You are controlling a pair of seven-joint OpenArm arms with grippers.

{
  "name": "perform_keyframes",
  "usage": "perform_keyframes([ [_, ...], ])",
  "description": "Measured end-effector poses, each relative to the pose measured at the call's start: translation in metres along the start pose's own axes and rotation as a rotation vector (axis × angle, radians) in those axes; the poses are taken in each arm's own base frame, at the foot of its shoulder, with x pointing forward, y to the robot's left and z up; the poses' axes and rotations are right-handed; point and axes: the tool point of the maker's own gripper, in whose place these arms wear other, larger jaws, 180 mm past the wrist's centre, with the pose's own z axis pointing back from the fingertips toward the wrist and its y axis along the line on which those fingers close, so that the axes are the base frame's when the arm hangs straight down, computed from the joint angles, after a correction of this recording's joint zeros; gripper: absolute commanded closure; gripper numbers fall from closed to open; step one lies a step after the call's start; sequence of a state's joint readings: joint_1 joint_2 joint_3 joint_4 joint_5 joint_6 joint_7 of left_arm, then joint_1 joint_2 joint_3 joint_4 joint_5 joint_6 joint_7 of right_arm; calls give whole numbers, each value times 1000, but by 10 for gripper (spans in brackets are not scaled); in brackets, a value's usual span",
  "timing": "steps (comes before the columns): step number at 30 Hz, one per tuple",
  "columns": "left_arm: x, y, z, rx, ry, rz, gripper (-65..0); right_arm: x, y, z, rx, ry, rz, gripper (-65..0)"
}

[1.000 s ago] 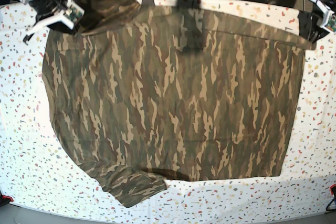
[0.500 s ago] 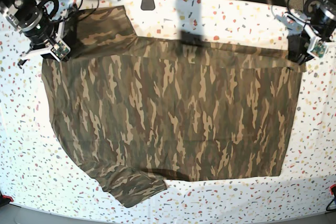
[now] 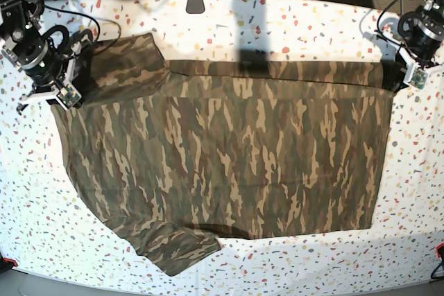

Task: Fold the T-shirt properly
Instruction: 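Lift the shoulder corners and pull the shirt toward the robot, then lower the shirt and release both grippers at the shoulder edge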

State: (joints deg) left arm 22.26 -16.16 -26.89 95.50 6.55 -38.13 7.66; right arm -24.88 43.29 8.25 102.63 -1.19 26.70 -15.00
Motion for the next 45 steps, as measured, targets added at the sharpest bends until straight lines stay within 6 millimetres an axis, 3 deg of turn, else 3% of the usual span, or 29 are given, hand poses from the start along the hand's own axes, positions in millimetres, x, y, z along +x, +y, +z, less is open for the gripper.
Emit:
perform_keyframes([
  [11, 11, 4, -5, 4, -29, -5, 0, -32, 2, -12, 31, 42, -40, 0],
  [19, 10, 4, -5, 4, -30, -2, 0, -35, 3, -28, 47, 50, -49, 0],
  [25, -15, 2, -9, 0, 16, 51, 0, -26, 23, -43, 110, 43, -23, 0],
  [30, -27, 3, -17, 0, 7, 100, 0, -34, 32, -52, 133, 77, 26, 0],
  [42, -24, 8, -26, 8, -8, 119, 0, -43, 31, -58, 135, 93, 7, 0],
  [43, -24, 8, -26, 7, -5, 119, -51, -43, 31, -58, 135, 92, 7, 0],
  [45, -25, 8, -26, 11, -1, 119, -168, -43, 30, -58, 132, 93, 8, -131],
])
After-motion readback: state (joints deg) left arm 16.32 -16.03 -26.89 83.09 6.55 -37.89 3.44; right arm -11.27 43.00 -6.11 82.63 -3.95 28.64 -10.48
